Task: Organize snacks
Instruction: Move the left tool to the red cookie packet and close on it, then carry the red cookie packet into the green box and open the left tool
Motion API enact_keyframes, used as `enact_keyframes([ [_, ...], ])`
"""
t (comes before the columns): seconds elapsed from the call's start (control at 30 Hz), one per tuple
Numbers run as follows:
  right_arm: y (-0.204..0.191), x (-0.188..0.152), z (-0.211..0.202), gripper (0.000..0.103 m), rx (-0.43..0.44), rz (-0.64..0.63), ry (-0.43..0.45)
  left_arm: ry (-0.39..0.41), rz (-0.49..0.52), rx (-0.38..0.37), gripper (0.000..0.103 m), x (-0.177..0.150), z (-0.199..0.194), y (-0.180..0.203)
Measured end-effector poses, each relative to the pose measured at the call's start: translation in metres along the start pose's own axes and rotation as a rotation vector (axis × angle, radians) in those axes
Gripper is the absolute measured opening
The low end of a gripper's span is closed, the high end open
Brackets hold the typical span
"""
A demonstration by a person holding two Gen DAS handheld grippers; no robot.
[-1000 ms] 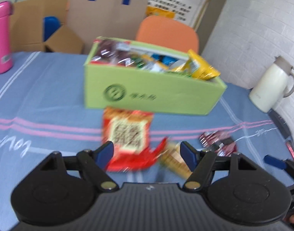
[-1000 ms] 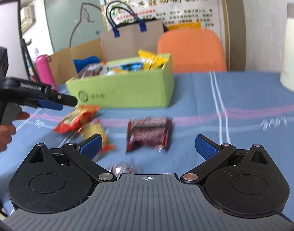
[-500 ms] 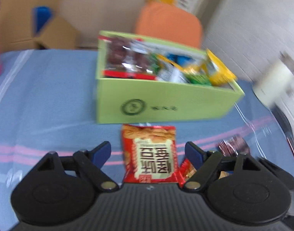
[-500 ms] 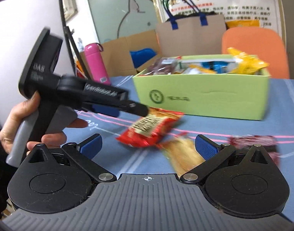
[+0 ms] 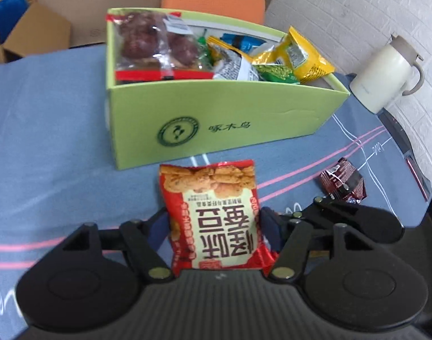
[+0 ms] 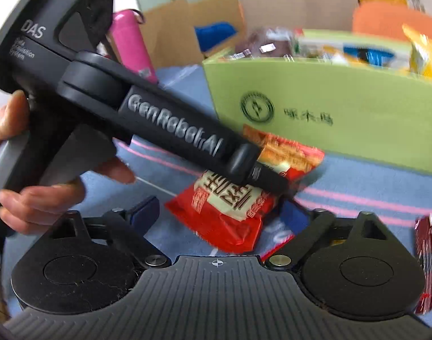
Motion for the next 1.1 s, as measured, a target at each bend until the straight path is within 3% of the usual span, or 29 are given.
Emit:
enact_keyframes([
  [0.03, 0.002, 0.000, -0.003, 0.036, -0.004, 0.006, 0.005, 0.002, -0.027, -0.008, 0.059, -0.004, -0.005, 0.001],
  [0.13, 0.007, -0.006, -0.024, 0.026, 0.069, 0.069, 0.045, 0.051, -0.027, -0.016, 0.059, -0.010, -0.024, 0.019],
  [0.27, -0.001, 0.003, -0.059, 0.029, 0.013, -0.009, 0.132, 0.160, 0.039, -0.014, 0.057, 0.014, -0.053, 0.056],
  [0.43, 0.018, 0.054, -0.091, 0.039, -0.094, -0.118, 0.244, 0.258, 0.102, -0.010, 0.057, 0.085, -0.062, 0.090],
  [0.57, 0.058, 0.101, -0.084, 0.040, -0.140, -0.141, 0.250, 0.258, 0.113, 0.023, 0.057, 0.139, -0.037, 0.100],
  [0.7, 0.103, 0.131, -0.059, 0.040, -0.134, -0.103, 0.175, 0.205, 0.084, 0.066, 0.058, 0.171, 0.006, 0.091],
  [0.8, 0.126, 0.140, -0.037, 0.041, -0.122, -0.059, 0.111, 0.192, 0.067, 0.127, 0.063, 0.172, 0.022, 0.075],
  [0.87, 0.132, 0.135, -0.036, 0.043, -0.122, -0.047, 0.100, 0.253, 0.073, 0.145, 0.071, 0.164, 0.010, 0.072],
  [0.9, 0.134, 0.132, -0.043, 0.044, -0.111, -0.046, 0.127, 0.287, 0.074, 0.141, 0.072, 0.158, 0.000, 0.072],
  [0.97, 0.137, 0.125, -0.062, 0.066, -0.109, -0.033, 0.212, 0.339, 0.078, 0.127, 0.078, 0.145, -0.021, 0.074],
  [1.03, 0.137, 0.111, -0.085, 0.074, -0.117, -0.041, 0.279, 0.371, 0.088, 0.107, 0.078, 0.131, -0.037, 0.078],
  [1.1, 0.136, 0.095, -0.104, 0.075, -0.134, -0.052, 0.306, 0.380, 0.086, 0.091, 0.078, 0.111, -0.047, 0.084],
])
Point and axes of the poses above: each gripper's, at about its wrist camera, not at the fingertips, and z roughly the way its jaws point, y to its right, x to its top, the point moved 3 cm from there along z, roughly the way its jaws point, and after that the axes turned 1 degree about -y, right-handed, at the moved point
